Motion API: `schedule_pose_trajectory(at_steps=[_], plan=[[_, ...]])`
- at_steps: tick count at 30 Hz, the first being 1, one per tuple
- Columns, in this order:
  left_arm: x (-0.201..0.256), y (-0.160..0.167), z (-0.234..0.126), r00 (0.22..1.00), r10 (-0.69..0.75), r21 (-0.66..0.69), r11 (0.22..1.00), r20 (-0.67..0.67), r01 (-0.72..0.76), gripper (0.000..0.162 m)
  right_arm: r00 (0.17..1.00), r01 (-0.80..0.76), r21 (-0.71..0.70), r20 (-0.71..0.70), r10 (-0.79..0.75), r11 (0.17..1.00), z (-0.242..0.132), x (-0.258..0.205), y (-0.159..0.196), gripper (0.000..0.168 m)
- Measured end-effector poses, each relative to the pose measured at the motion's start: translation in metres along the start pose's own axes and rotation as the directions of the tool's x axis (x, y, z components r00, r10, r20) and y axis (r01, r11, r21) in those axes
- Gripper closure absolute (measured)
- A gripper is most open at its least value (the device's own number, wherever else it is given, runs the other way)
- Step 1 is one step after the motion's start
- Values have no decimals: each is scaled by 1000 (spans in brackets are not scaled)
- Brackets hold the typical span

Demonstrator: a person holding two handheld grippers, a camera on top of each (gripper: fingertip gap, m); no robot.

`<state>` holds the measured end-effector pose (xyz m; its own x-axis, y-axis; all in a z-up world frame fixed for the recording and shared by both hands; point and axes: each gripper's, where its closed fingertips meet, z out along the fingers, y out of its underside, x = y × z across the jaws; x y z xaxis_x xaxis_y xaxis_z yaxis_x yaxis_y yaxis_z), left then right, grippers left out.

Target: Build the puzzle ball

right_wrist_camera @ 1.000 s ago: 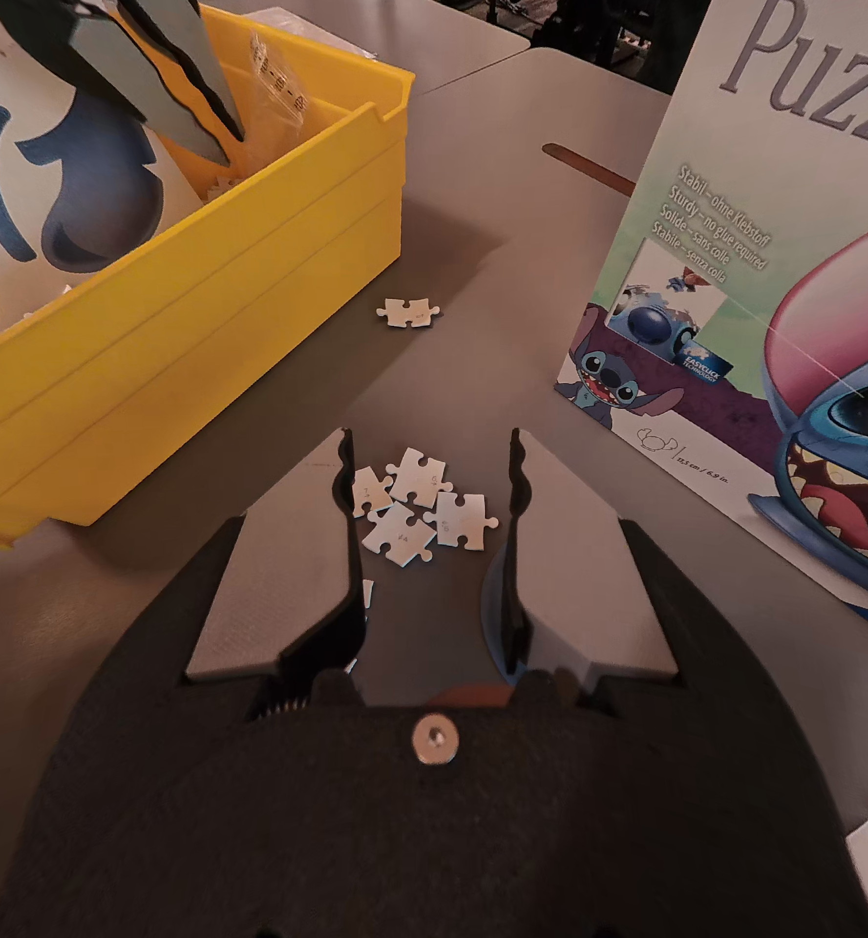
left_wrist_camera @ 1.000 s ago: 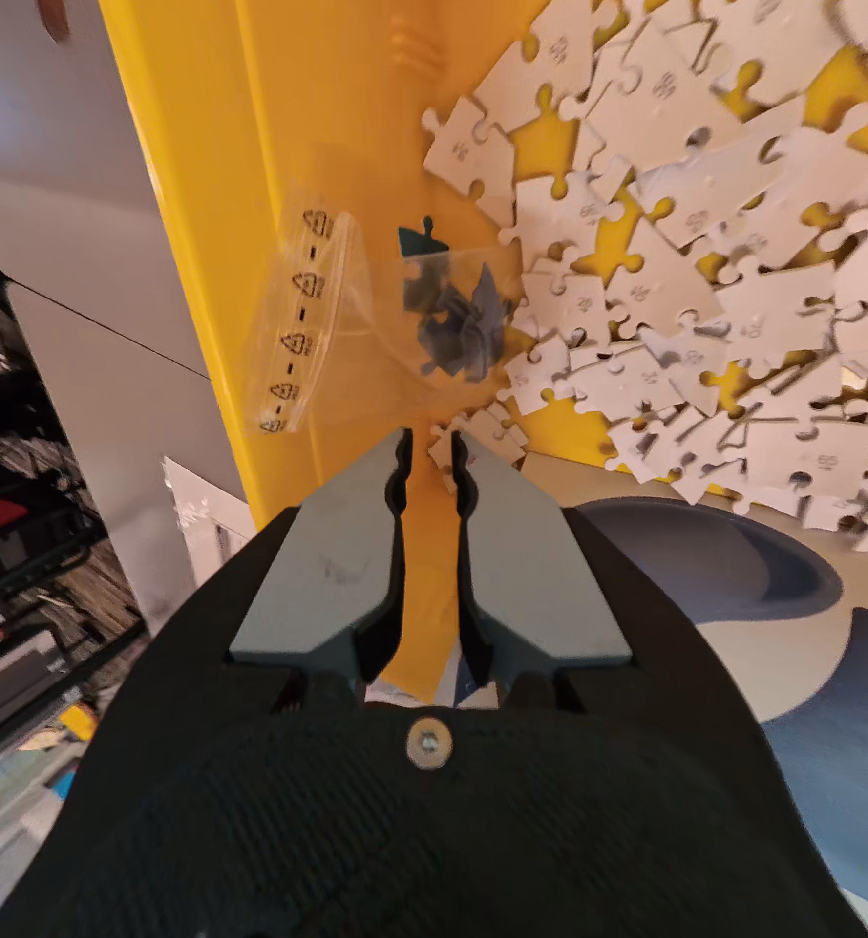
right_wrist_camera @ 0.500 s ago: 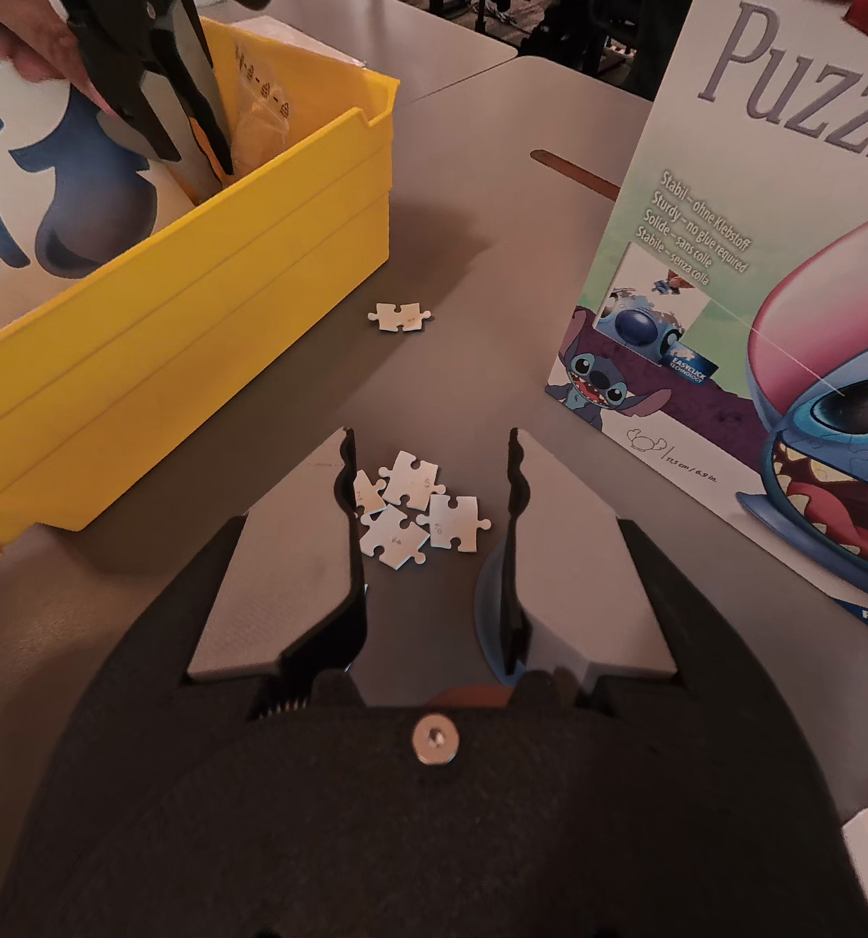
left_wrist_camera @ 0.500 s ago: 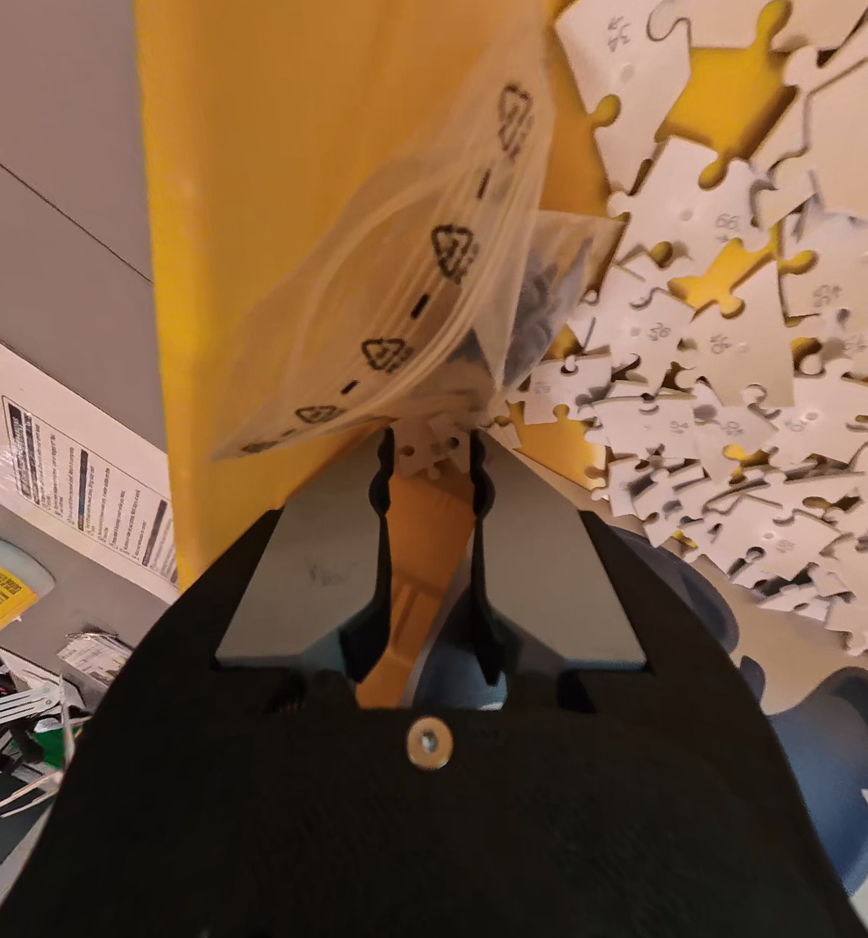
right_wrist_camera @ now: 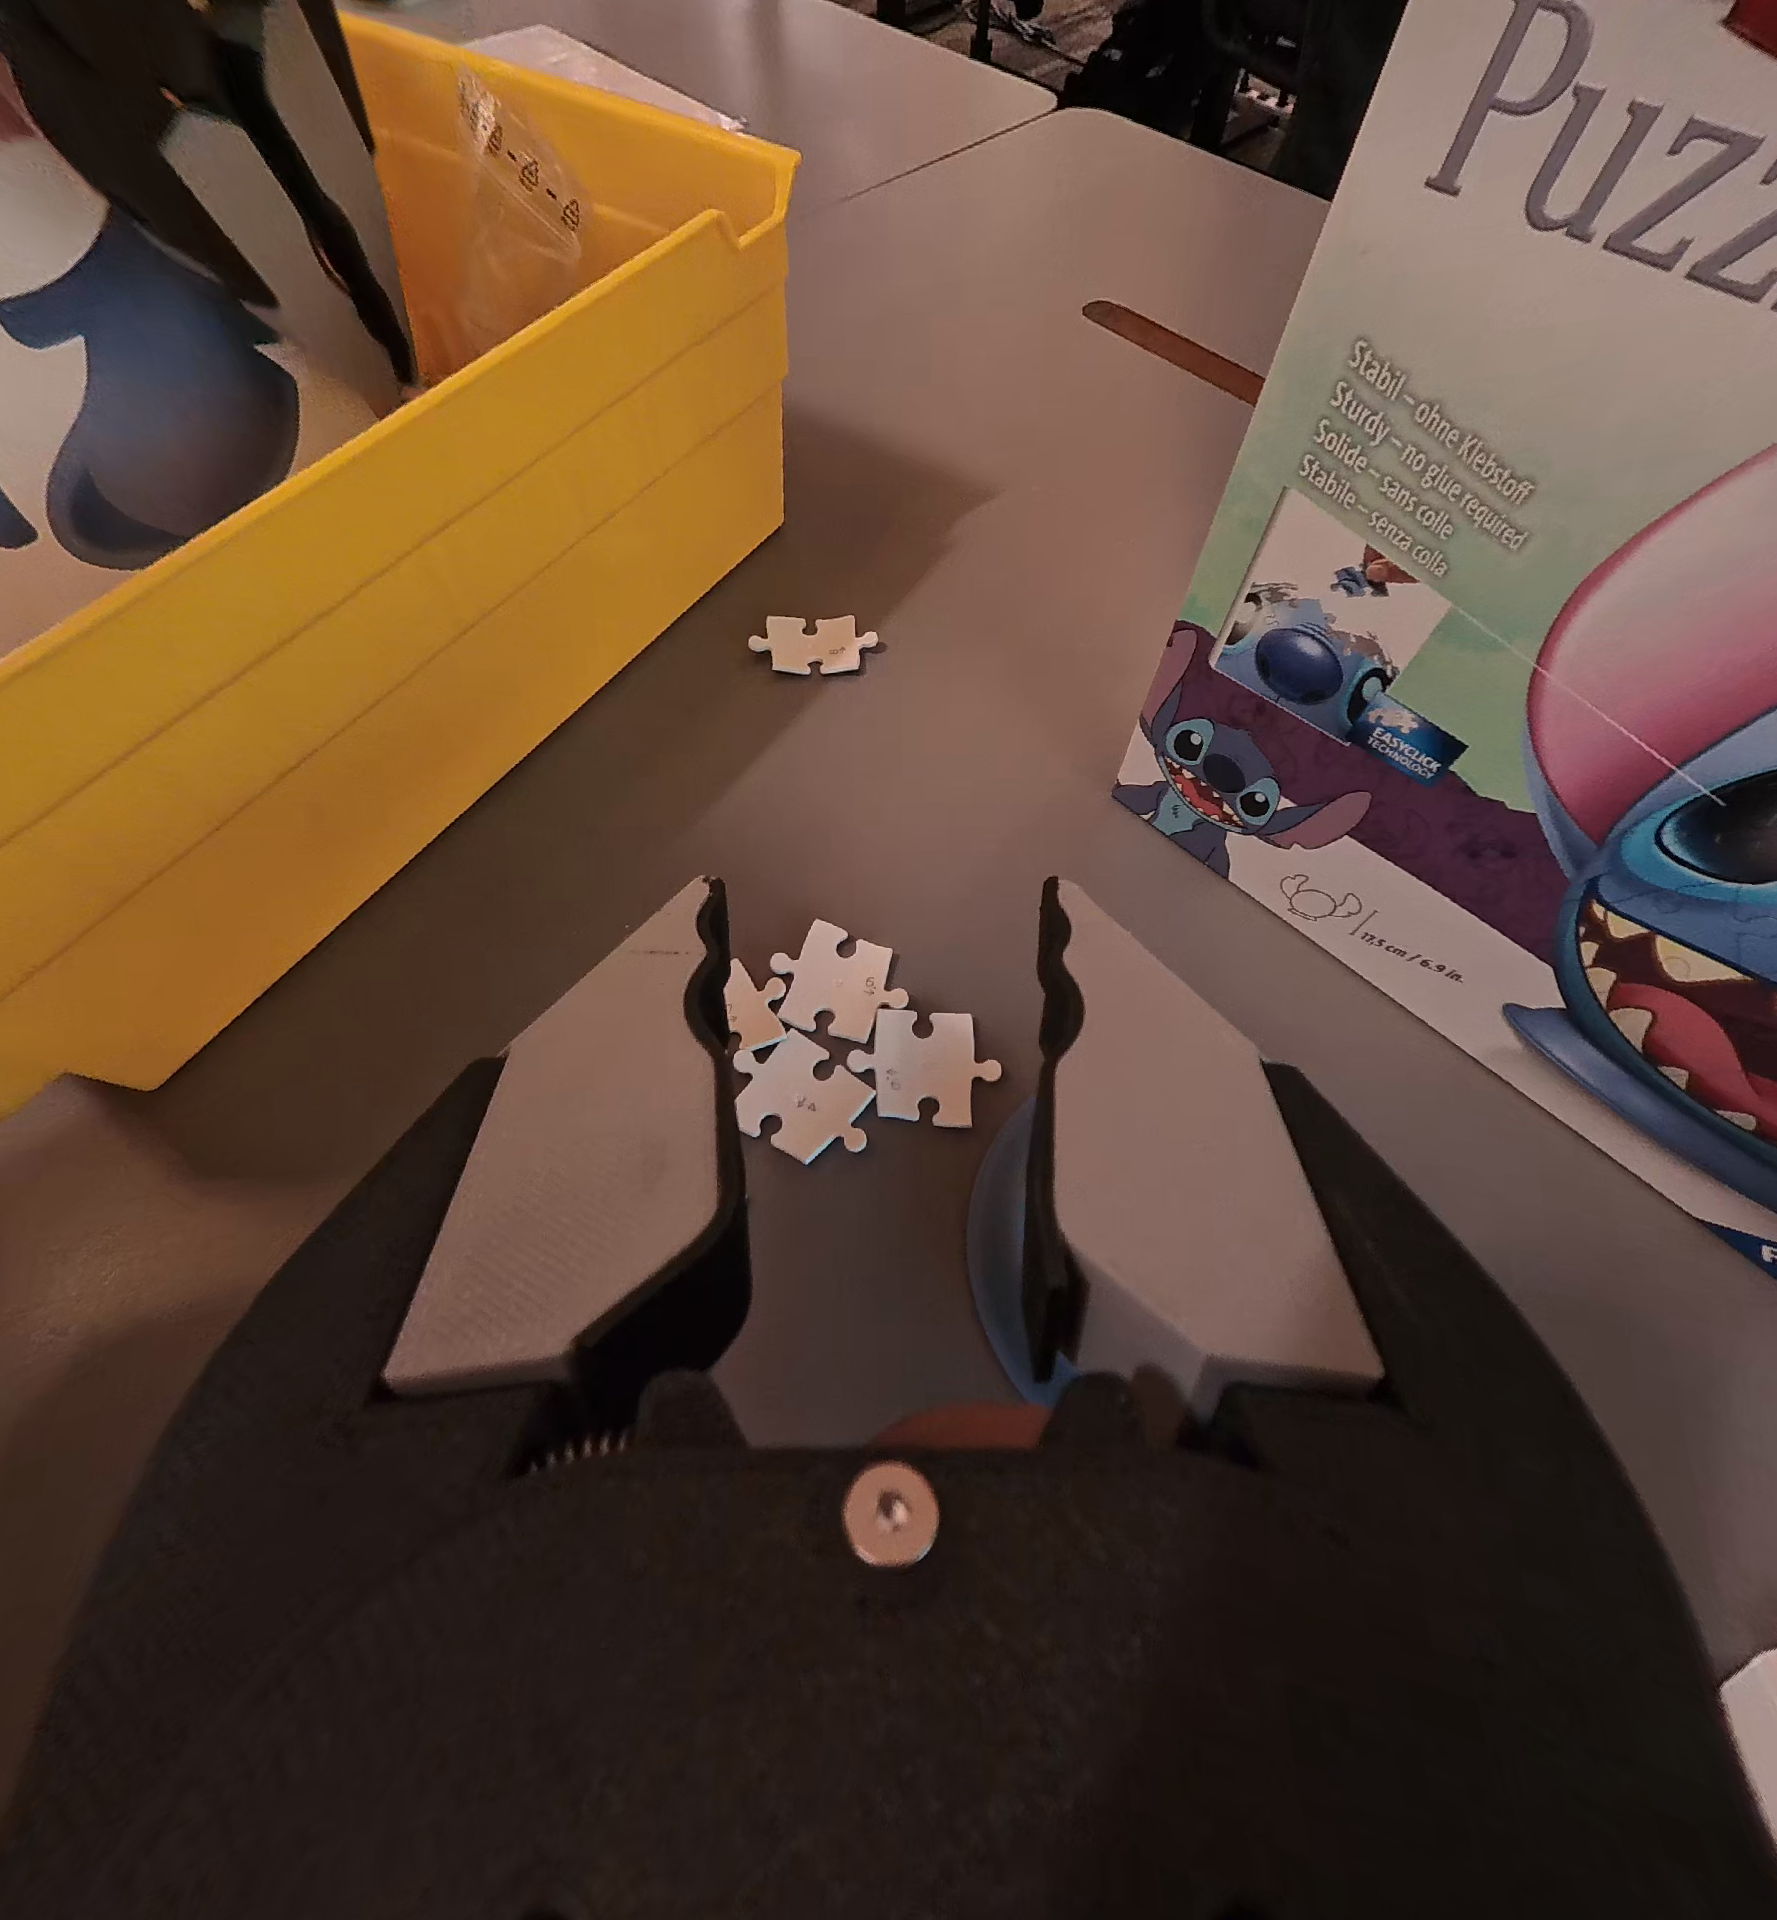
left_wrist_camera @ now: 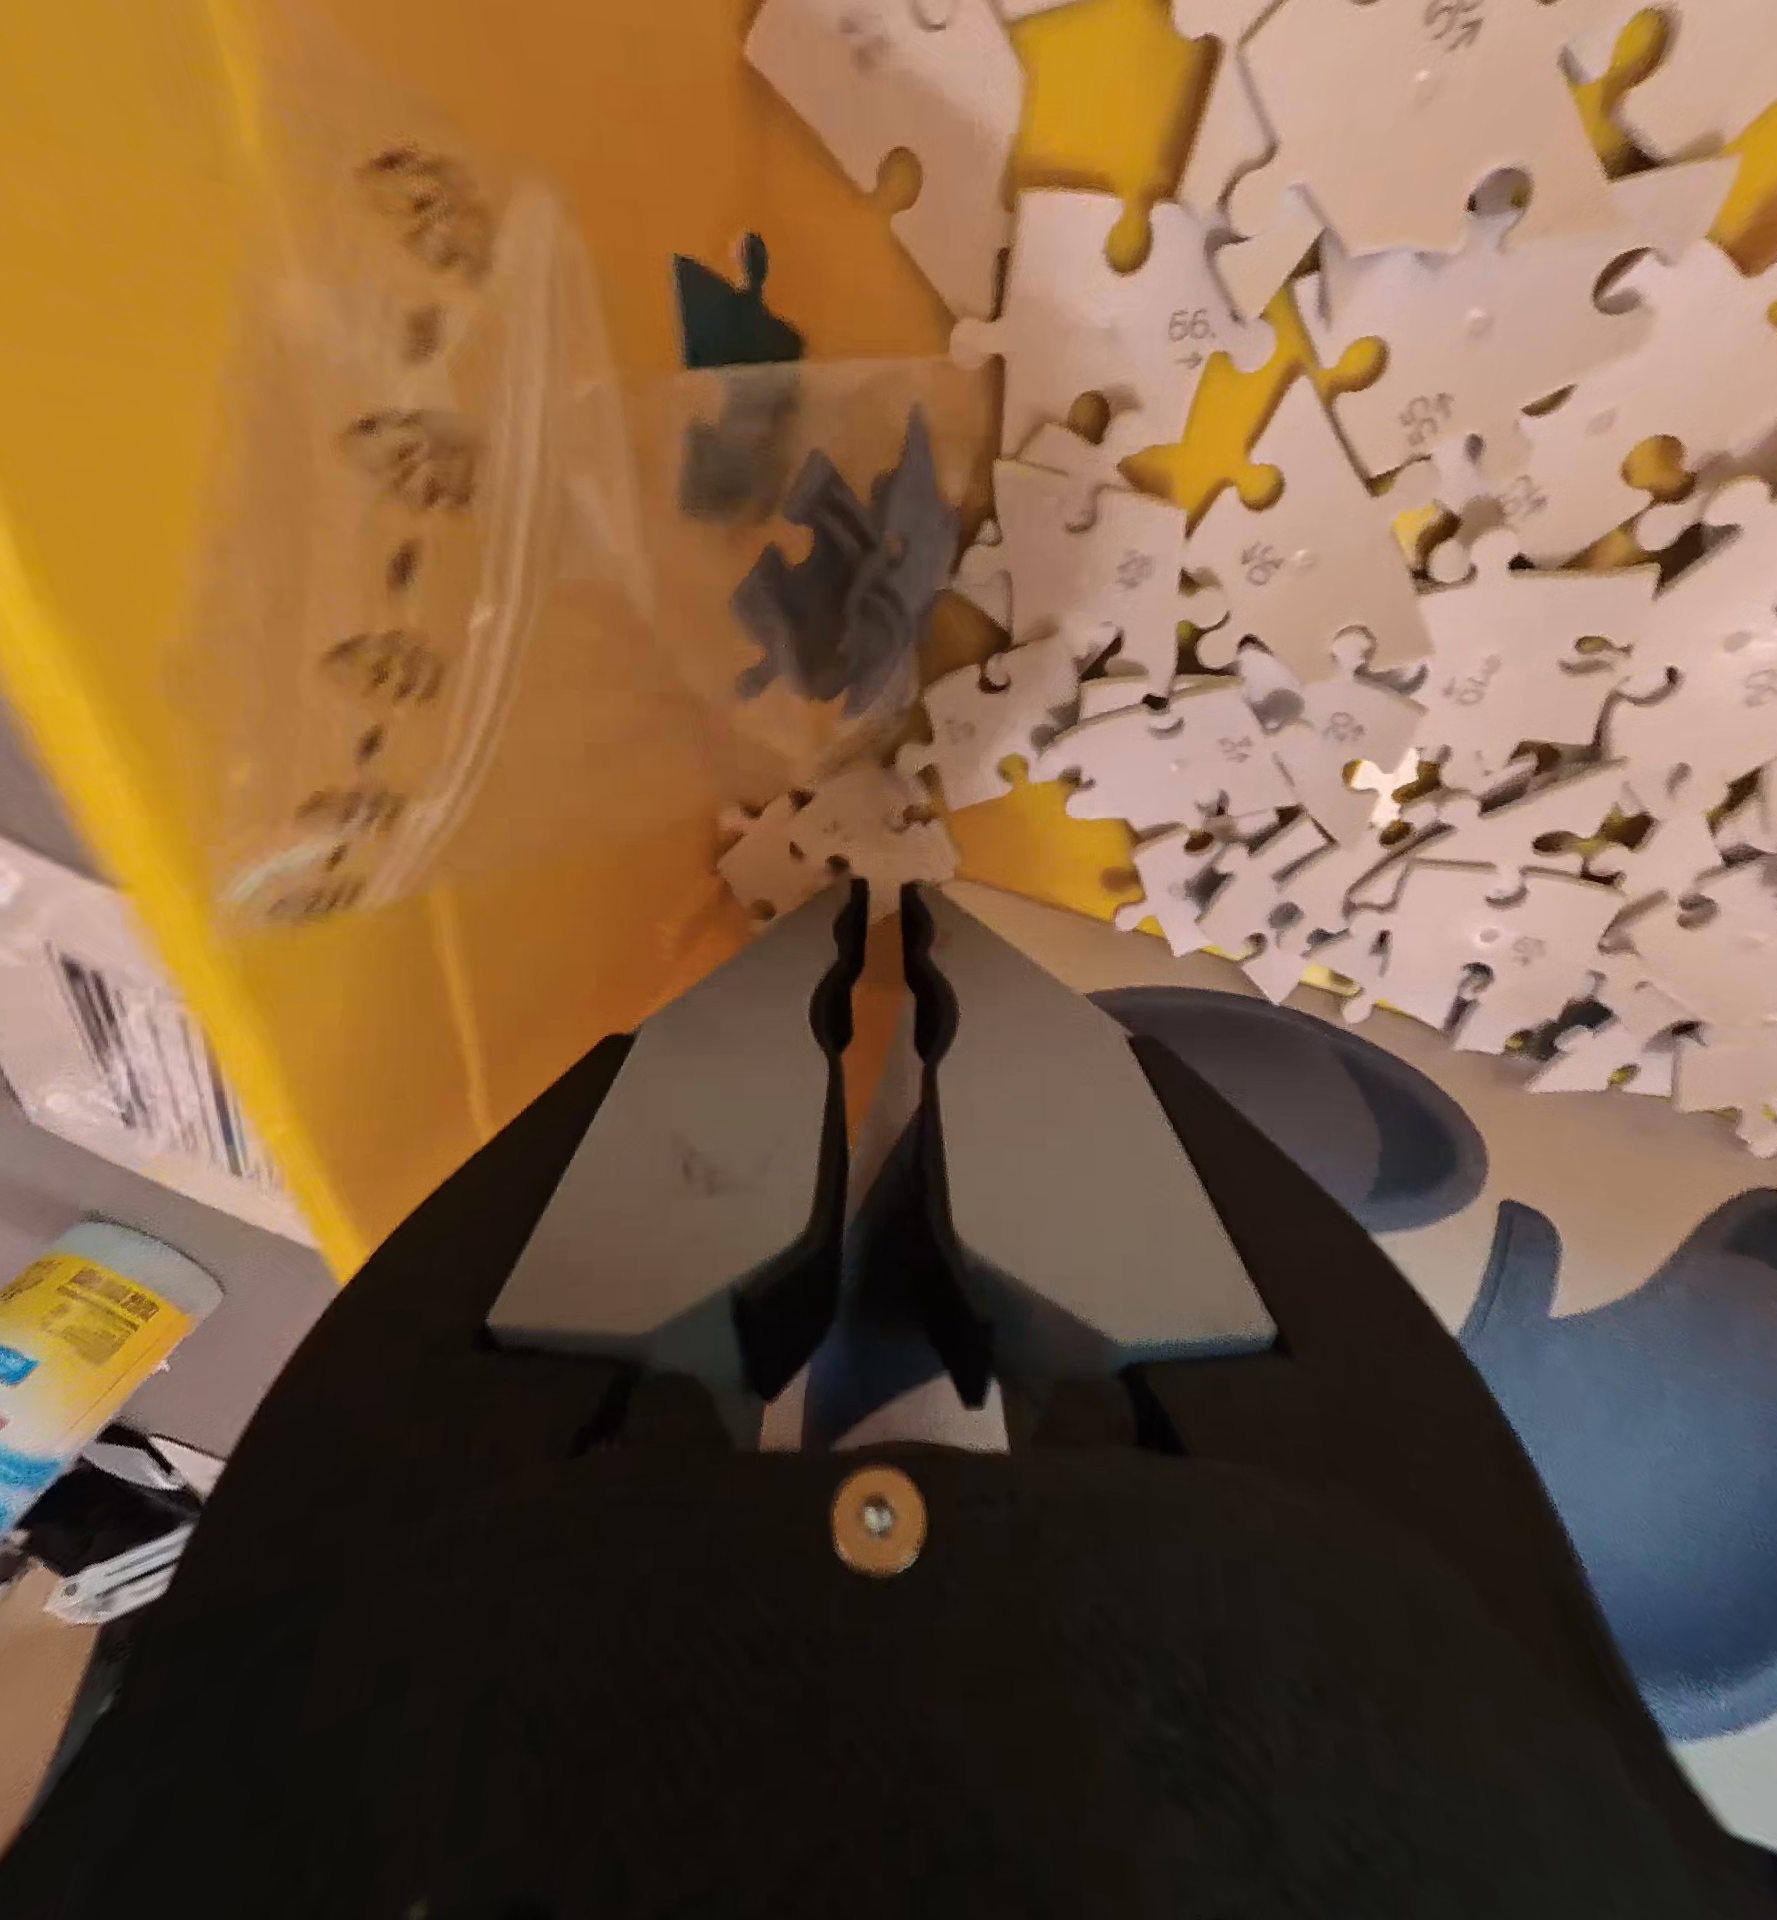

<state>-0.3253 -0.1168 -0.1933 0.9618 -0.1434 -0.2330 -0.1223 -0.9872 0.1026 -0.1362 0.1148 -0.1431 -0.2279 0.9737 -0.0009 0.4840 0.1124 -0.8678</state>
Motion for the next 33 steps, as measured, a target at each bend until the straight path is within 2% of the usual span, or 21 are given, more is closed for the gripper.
schedule_pose_trajectory(at_steps=[1, 6, 9, 13, 17, 21, 22, 25, 33], plan=[[-4, 2, -5, 999, -30, 12, 999, 12, 30, 158, 1000, 0, 2, 0, 0, 1000, 0, 0, 0, 111], [-6, 14, -18, 996, -91, 35, 995, 12, 90, 154, 1000, 1, 2, -1, -1, 1000, -1, 0, 0, 111], [-6, 21, -21, 996, -88, 30, 996, 25, 88, 136, 1000, 4, 7, -3, -4, 1000, -2, 0, -2, 111], [-10, 25, -30, 994, -105, 74, 992, 19, 103, 127, 1000, 6, 12, 0, -6, 1000, -3, -1, -3, 111], [-16, 28, -24, 990, -137, 46, 990, 24, 135, 119, 1000, 10, 11, 1, -10, 1000, -3, -2, -3, 111], [-6, 28, -23, 997, -72, 18, 997, 21, 71, 95, 1000, 13, 16, -1, -13, 1000, -4, -2, -4, 111], [-4, 28, -23, 998, -61, 18, 998, 16, 61, 93, 1000, 13, 16, 0, -13, 1000, -4, -3, -4, 111], [0, 21, -27, 999, -44, 69, 997, -15, 45, 106, 1000, 16, 11, 6, -16, 1000, -4, -4, -3, 111], [-9, 20, -29, 998, -58, 85, 995, 28, 55, 104, 1000, 30, 3, 8, -30, 1000, -2, -7, -1, 111]])
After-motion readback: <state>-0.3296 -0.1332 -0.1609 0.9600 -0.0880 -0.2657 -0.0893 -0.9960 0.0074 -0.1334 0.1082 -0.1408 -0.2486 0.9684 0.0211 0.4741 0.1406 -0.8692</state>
